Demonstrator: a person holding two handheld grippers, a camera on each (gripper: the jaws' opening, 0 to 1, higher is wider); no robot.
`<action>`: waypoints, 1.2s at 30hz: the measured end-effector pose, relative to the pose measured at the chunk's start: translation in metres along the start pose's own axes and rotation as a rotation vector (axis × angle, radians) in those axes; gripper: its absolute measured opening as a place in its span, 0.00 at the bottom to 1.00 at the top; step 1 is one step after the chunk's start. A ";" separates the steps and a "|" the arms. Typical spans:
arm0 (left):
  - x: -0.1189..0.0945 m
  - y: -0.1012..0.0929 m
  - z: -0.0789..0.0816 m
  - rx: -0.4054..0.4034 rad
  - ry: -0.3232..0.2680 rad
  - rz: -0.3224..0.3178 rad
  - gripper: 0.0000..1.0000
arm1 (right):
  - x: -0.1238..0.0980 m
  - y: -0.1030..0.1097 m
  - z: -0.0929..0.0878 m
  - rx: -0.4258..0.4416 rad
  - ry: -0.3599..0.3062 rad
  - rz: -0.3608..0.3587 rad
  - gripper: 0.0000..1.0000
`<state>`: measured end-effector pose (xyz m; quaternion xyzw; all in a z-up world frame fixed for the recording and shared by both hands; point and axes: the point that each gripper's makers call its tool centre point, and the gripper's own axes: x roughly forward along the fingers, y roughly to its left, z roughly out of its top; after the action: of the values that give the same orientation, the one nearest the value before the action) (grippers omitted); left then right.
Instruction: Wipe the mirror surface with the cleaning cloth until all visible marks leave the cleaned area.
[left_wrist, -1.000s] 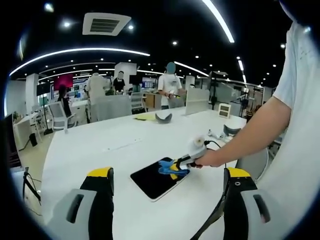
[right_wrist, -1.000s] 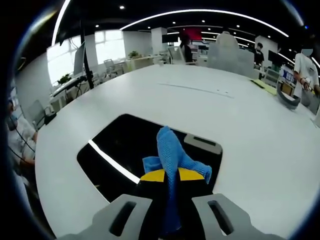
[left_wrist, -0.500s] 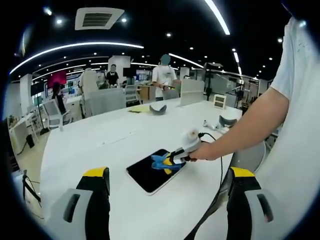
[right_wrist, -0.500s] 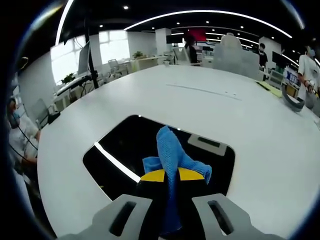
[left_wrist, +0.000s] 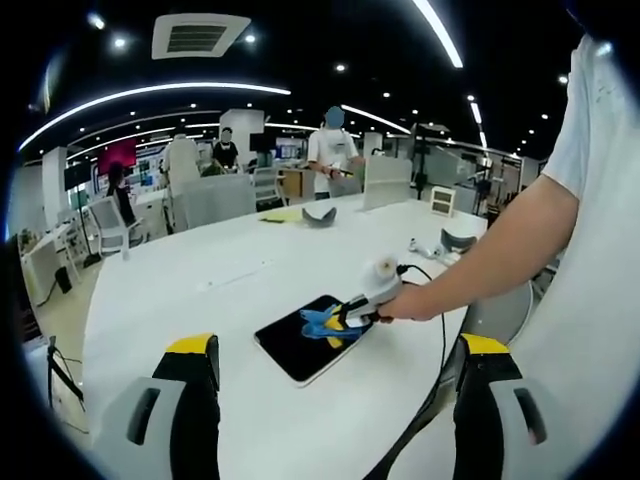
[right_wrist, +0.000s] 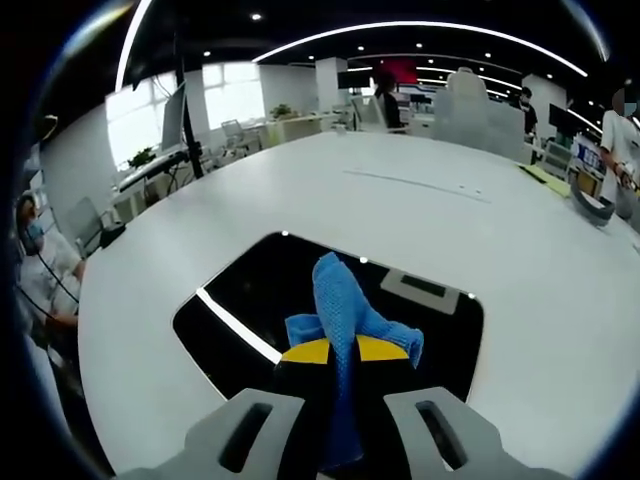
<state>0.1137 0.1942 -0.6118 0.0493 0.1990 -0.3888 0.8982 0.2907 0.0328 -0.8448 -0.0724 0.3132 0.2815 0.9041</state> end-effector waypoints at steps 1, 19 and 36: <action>0.000 0.000 0.000 -0.001 -0.002 -0.001 0.99 | 0.000 0.001 0.000 0.000 -0.001 0.001 0.02; -0.001 -0.001 -0.001 0.000 0.007 0.007 0.99 | 0.005 0.016 0.004 -0.010 -0.004 0.029 0.02; -0.005 0.000 -0.001 -0.004 0.004 0.025 0.99 | 0.012 0.032 0.007 -0.055 0.005 0.074 0.03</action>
<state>0.1106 0.1978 -0.6106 0.0508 0.2007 -0.3772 0.9027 0.2843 0.0675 -0.8449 -0.0861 0.3101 0.3233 0.8899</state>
